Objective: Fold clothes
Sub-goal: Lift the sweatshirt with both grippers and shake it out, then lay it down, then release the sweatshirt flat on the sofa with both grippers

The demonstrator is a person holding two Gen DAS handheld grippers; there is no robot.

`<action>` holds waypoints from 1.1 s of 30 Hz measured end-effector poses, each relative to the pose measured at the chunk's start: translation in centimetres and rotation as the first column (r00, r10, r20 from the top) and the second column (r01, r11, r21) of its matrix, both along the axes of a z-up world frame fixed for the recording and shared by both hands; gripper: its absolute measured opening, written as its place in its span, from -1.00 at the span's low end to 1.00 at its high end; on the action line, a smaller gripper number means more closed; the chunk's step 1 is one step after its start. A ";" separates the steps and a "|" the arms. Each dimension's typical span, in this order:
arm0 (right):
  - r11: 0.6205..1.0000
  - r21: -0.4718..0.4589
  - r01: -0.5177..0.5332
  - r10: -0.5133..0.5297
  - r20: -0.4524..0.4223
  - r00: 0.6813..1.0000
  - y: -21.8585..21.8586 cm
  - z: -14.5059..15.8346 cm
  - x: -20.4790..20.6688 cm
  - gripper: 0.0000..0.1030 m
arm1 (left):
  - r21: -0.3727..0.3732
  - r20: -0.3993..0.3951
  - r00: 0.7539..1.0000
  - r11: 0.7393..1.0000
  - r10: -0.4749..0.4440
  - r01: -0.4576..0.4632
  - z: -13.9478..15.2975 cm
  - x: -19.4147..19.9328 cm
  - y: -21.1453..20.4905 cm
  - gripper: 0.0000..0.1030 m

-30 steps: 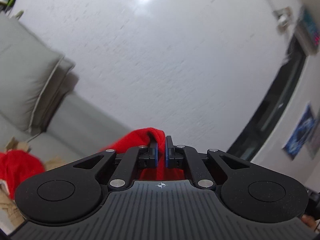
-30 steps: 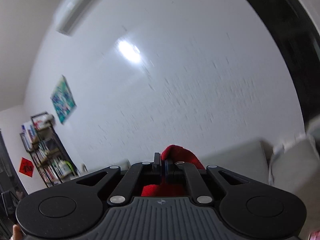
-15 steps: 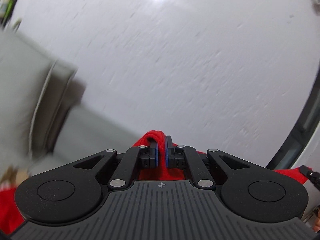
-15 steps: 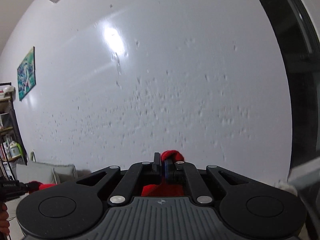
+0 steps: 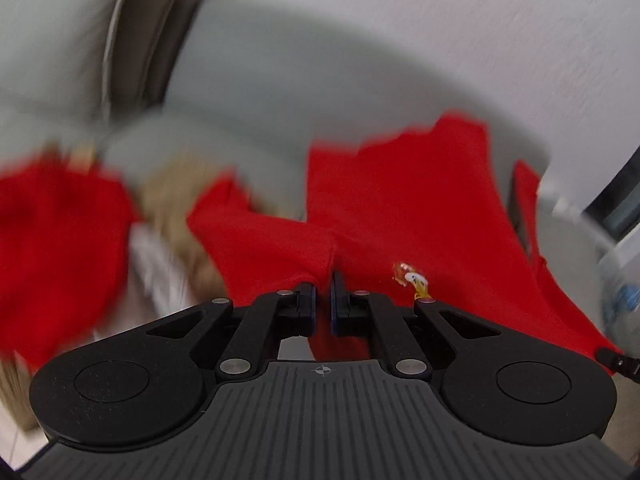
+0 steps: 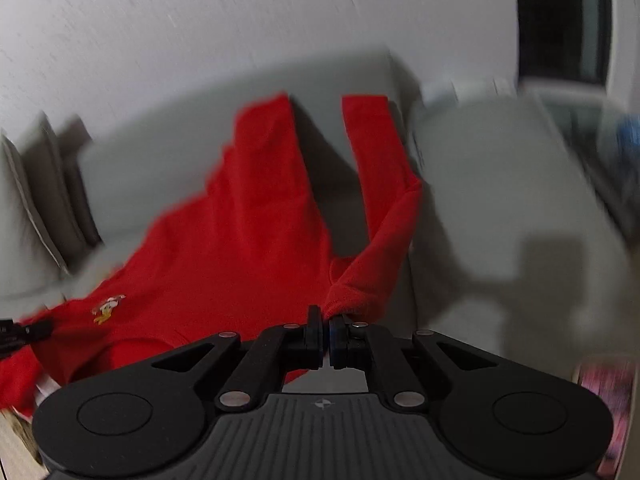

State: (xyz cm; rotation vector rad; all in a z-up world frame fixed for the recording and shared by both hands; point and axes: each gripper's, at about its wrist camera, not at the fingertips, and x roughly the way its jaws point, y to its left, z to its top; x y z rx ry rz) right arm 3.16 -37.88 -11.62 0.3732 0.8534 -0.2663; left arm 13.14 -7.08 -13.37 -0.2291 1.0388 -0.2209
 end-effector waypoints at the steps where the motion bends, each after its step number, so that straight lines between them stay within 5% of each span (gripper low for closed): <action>1: 1.000 0.015 0.013 -0.013 -0.036 0.999 0.1 -1.5 -0.6 -0.90 | 0.016 -0.038 0.999 1.000 0.001 -0.001 -1.9 -0.9 0.1 -0.88; 5: 0.997 0.061 0.050 -0.041 -0.127 0.991 0.4 -5.2 -2.5 -0.90 | 0.032 -0.091 0.996 0.999 -0.006 0.009 -5.2 -3.3 0.6 -0.89; 14: 0.999 0.049 0.008 -0.001 -0.142 0.990 0.5 -4.6 -5.2 -0.91 | 0.031 -0.060 0.997 0.998 -0.058 0.060 -3.3 -5.2 1.8 -0.89; 17: 1.000 0.022 -0.018 0.021 -0.147 0.989 -0.3 -3.8 -7.4 -0.91 | 0.060 -0.074 0.993 0.994 -0.090 0.094 -2.1 -6.8 1.7 -0.88; 20: 0.998 -0.013 -0.063 0.060 -0.187 0.981 0.4 -4.9 -8.6 -0.91 | 0.145 -0.142 0.985 0.983 -0.094 0.114 -4.5 -6.5 1.5 -0.84; 22: 0.996 -0.019 -0.085 0.078 -0.224 0.972 0.7 -6.7 -8.3 -0.85 | 0.183 -0.180 0.980 0.977 -0.080 0.113 -6.2 -6.8 1.2 -0.74; 27: 0.995 0.016 -0.102 0.102 -0.292 0.951 1.5 -8.7 -8.1 -0.16 | 0.255 -0.167 0.980 0.955 -0.110 0.151 -6.9 -7.6 0.5 -0.32; 33: 0.990 -0.003 -0.144 0.139 -0.241 0.960 1.8 -7.3 -9.2 -0.08 | 0.230 -0.106 0.983 0.958 -0.150 0.171 -4.9 -8.7 0.3 -0.29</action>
